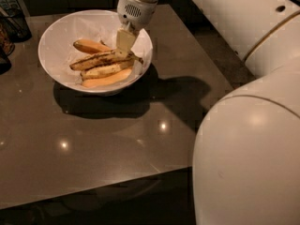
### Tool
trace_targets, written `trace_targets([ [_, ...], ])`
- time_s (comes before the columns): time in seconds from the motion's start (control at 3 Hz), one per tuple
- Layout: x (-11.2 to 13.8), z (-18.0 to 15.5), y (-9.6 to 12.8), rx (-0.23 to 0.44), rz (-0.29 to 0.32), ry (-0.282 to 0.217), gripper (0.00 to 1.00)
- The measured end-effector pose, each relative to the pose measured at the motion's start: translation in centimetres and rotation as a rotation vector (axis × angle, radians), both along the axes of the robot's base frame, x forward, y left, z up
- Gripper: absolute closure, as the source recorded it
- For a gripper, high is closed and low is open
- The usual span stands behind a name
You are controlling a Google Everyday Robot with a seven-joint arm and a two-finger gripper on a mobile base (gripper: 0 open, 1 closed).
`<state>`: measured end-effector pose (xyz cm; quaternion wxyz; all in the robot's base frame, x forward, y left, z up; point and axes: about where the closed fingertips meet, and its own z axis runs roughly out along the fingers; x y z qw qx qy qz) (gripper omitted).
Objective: Pick banana from white bowl
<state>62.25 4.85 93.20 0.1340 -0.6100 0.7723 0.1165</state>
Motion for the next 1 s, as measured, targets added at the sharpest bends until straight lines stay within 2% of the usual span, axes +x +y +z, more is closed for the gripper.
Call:
trace_targets([
  [0.33, 0.0, 0.0, 0.0, 0.0, 0.0, 0.0, 1.0],
  [0.67, 0.1, 0.5, 0.0, 0.016, 0.008, -0.032, 1.0],
  [1.0, -0.6, 2.8, -1.2, 0.045, 0.028, -0.102, 1.0],
])
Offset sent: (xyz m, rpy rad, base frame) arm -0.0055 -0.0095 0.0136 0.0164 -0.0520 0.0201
